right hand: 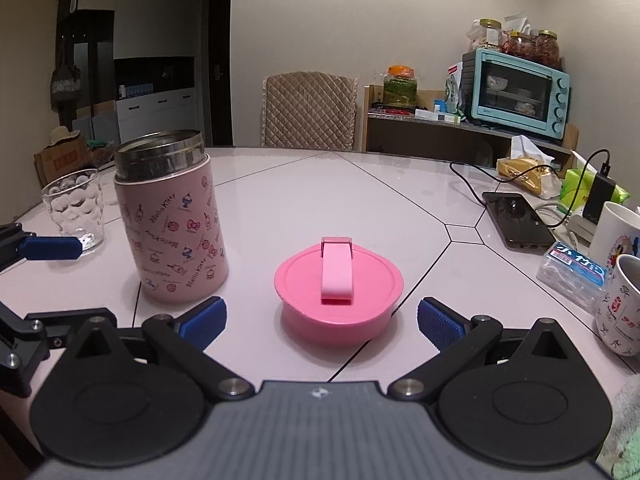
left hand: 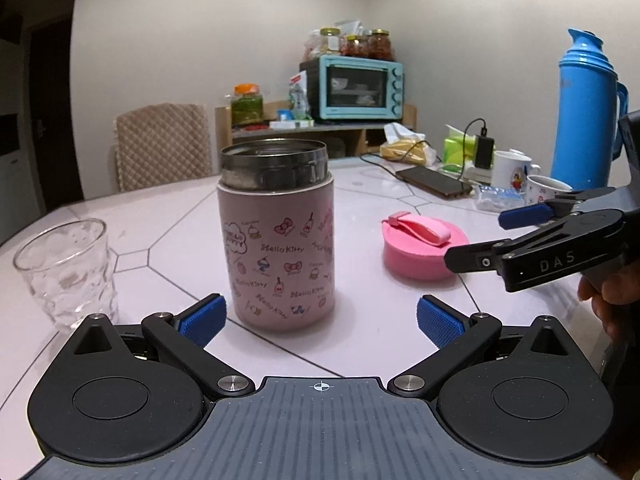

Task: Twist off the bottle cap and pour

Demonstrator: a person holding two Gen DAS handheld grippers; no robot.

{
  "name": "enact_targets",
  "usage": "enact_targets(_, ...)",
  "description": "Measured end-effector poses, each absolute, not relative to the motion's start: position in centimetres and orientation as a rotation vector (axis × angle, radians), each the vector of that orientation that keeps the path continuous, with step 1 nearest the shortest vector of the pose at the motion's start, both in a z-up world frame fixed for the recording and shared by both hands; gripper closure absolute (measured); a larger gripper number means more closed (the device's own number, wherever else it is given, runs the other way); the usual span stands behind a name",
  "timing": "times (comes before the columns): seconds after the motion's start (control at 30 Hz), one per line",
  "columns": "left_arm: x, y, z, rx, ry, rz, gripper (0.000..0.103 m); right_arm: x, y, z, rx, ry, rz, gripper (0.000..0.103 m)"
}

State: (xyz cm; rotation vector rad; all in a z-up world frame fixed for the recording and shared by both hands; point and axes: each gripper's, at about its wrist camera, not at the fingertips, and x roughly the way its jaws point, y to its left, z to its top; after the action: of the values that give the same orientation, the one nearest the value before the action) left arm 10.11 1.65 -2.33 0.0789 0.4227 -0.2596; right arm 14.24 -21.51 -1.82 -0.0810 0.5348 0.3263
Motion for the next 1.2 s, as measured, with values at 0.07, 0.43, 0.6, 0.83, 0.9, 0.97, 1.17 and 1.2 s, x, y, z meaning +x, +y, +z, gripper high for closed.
enact_targets(0.07, 9.8, 1.6, -2.3, 0.077, 0.420, -0.247, 0.000, 13.9, -21.6, -1.7, -0.074, 0.528, 0.323, 0.000)
enact_targets(0.43, 7.5, 1.6, -1.8, 0.061, 0.400, -0.198, 0.000, 11.5, -21.9, -0.8, -0.045, 0.481, 0.299, 0.000)
enact_targets(0.6, 6.5, 1.6, -1.5, 0.051, 0.385, -0.180, 0.000, 10.4, -22.1, -0.4, -0.032, 0.459, 0.288, 0.000)
enact_targets(0.83, 5.0, 1.4, -1.3, 0.059, 0.374, -0.151, 0.000, 9.0, -22.3, 0.0, -0.017, 0.433, 0.274, 0.000)
enact_targets(0.9, 4.6, 1.4, -1.3, 0.059, 0.373, -0.144, 0.000, 8.7, -22.3, 0.0, -0.014, 0.428, 0.271, 0.000)
enact_targets(0.97, 4.2, 1.4, -1.3, 0.059, 0.371, -0.139, 0.000, 8.3, -22.4, 0.0, -0.010, 0.422, 0.267, 0.000)
enact_targets(1.17, 3.3, 1.3, -1.3, 0.064, 0.359, -0.119, 0.000, 7.2, -22.5, 0.0, 0.000, 0.405, 0.257, 0.000)
enact_targets(1.2, 3.1, 1.3, -1.3, 0.064, 0.357, -0.116, 0.000, 7.0, -22.5, 0.0, 0.001, 0.402, 0.256, 0.000)
